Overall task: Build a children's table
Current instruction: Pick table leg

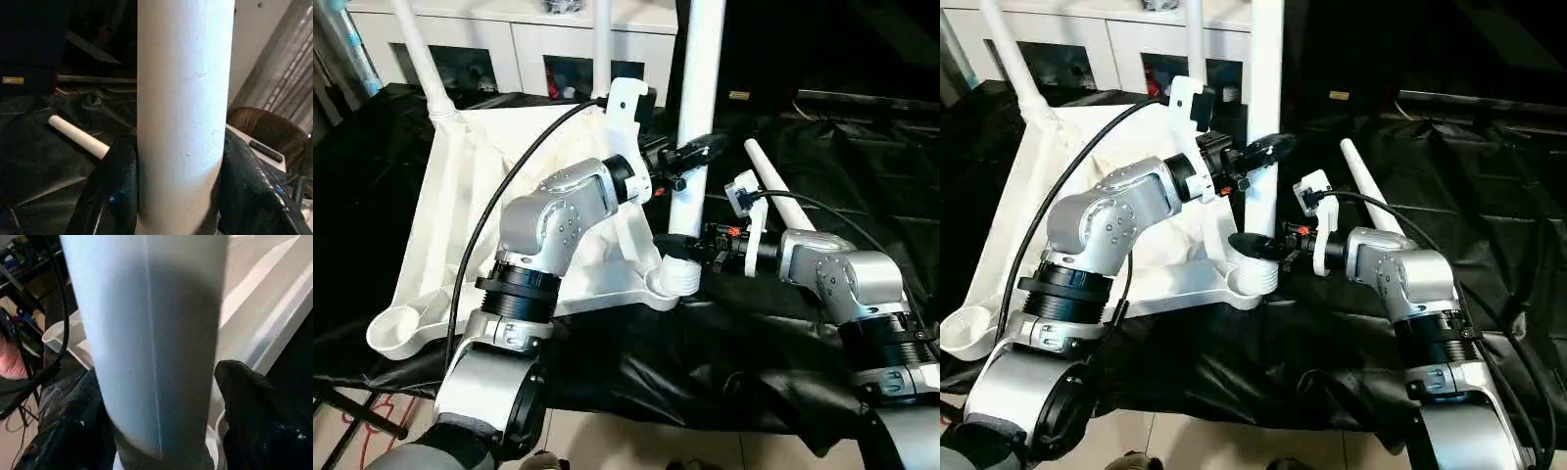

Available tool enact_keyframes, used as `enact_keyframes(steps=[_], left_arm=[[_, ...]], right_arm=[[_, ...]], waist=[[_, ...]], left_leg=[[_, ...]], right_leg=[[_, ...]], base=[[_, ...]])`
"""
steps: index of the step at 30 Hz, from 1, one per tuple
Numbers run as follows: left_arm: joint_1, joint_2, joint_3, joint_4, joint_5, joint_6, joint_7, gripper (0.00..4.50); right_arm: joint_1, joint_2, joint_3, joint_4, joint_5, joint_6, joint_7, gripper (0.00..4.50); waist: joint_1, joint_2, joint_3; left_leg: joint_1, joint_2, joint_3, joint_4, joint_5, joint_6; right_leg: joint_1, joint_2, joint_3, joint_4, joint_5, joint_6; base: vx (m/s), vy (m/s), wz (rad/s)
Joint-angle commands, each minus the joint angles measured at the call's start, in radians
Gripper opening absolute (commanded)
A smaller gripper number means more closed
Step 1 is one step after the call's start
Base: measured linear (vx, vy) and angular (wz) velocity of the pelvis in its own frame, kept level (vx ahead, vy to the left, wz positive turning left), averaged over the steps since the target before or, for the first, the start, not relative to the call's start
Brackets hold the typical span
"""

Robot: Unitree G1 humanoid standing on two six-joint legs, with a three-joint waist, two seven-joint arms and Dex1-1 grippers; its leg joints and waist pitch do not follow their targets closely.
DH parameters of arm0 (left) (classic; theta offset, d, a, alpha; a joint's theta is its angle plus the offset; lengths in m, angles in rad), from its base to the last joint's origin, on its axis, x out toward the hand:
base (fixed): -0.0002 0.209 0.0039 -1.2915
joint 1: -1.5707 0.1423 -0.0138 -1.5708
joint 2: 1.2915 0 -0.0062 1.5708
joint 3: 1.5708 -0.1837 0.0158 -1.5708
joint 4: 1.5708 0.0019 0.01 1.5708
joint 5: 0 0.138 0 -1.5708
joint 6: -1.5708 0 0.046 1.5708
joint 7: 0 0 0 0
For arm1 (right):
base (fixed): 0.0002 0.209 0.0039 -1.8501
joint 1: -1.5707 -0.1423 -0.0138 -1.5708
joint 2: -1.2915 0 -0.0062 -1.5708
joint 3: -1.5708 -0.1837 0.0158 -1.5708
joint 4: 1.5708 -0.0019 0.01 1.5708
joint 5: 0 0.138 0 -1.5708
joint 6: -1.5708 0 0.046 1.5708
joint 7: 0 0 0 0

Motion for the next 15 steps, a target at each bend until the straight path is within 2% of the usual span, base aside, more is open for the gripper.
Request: enact_keyframes(steps=[1,2,5,7,10,15], left_arm=[[0.001,-0.001,-0.011,-0.025,-0.01,0.008,-0.013,1.81],[0.001,-0.001,-0.011,-0.025,-0.01,0.008,-0.013,1.81],[0.003,0.001,-0.014,-0.03,-0.013,0.01,-0.015,1.81],[0.004,0.003,-0.016,-0.033,-0.014,0.013,-0.017,1.81],[0.007,0.005,-0.017,-0.038,-0.012,0.017,-0.023,1.81],[0.007,0.008,-0.021,-0.034,-0.008,0.016,-0.028,1.81]], right_arm=[[-0.001,-0.011,0.02,0.006,-0.012,-0.012,0.019,2.96],[-0.001,-0.011,0.021,0.006,-0.013,-0.012,0.019,2.96],[0.003,-0.013,0.03,0.006,-0.018,-0.012,0.027,2.59],[0.005,-0.013,0.032,0.006,-0.021,-0.012,0.031,2.57],[0.004,-0.014,0.036,0.009,-0.021,-0.015,0.032,2.2],[0.004,-0.015,0.037,0.012,-0.021,-0.017,0.036,1.97]], waist=[[0.005,-0.018,-0.084],[0.003,-0.018,-0.085],[0.004,-0.019,-0.085],[0.005,-0.018,-0.086],[0.005,-0.018,-0.086],[0.005,-0.018,-0.086]], left_leg=[[0.012,0.014,-0.005,-0.055,-0.122,0.059],[0.011,0.014,-0.005,-0.055,-0.122,0.06],[0.012,0.014,-0.005,-0.054,-0.117,0.062],[0.012,0.015,-0.005,-0.054,-0.11,0.063],[0.013,0.015,-0.005,-0.054,-0.111,0.065],[0.013,0.015,-0.005,-0.053,-0.112,0.066]], right_leg=[[0.067,-0.04,0.035,-0.069,-0.198,-0.213],[0.067,-0.04,0.035,-0.068,-0.195,-0.213],[0.067,-0.04,0.036,-0.067,-0.19,-0.215],[0.067,-0.04,0.036,-0.065,-0.177,-0.219],[0.068,-0.04,0.036,-0.064,-0.173,-0.223],[0.067,-0.04,0.036,-0.065,-0.176,-0.224]], base=[[0.0,0.0,0.0],[0.0,0.0,0.0],[0.0,0.0,0.0],[0.0,0.0,0.0],[0.0,0.0,0.0],[0.0,0.0,0.0]])
